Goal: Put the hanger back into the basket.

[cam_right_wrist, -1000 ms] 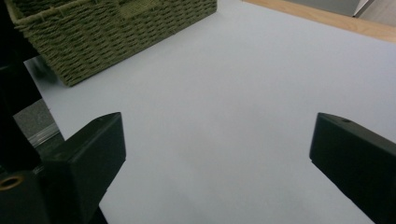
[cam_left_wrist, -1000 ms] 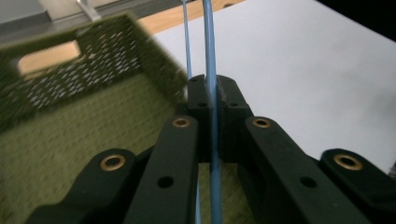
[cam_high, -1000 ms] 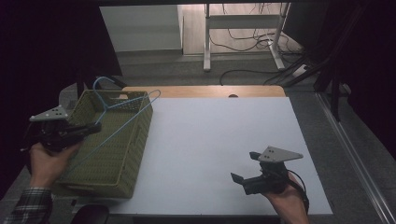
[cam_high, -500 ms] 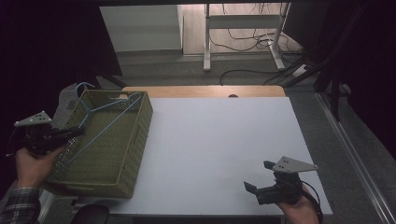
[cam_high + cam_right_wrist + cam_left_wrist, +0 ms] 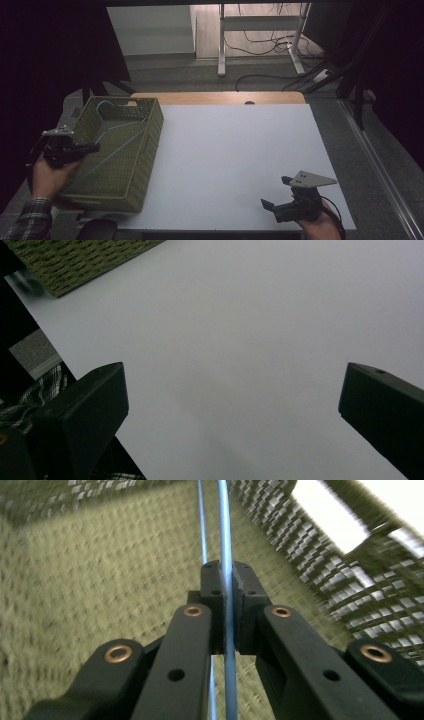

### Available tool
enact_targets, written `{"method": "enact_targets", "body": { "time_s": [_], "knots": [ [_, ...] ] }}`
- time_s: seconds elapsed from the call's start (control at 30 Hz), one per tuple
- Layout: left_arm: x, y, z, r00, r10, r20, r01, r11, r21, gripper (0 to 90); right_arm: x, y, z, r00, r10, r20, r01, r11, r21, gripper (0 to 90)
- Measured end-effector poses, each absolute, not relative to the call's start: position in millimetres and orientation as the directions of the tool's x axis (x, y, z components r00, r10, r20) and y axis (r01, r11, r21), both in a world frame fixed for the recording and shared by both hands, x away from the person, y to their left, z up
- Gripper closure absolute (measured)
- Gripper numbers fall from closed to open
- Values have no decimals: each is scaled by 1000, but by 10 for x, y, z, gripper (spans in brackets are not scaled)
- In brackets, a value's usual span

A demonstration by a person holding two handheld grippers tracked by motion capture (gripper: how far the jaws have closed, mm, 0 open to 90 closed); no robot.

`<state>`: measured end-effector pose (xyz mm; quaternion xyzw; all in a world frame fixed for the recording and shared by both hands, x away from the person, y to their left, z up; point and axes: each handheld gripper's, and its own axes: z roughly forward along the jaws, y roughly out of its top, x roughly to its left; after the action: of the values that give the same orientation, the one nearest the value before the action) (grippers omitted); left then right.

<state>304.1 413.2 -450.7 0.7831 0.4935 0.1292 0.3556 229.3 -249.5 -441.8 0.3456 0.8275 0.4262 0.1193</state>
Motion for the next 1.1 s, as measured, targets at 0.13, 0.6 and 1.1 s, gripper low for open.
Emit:
{"method": "enact_targets", "body": {
  "time_s": [0.13, 0.6, 1.1],
  "knots": [
    [2977, 4153, -4379, 435, 891, -131, 643, -205, 738, 343, 2296, -2513, -4422, -725, 682, 97, 473, 390, 790, 0],
    [2631, 3733, -4149, 532, 840, -111, 573, -260, 777, 0, 2301, -2584, -4381, -706, 704, 82, 466, 374, 802, 0],
    [2135, 2871, -4238, 650, 749, -126, 466, -263, 845, 0, 2269, -2830, -4350, -648, 756, 93, 498, 329, 802, 0]
  ]
}}
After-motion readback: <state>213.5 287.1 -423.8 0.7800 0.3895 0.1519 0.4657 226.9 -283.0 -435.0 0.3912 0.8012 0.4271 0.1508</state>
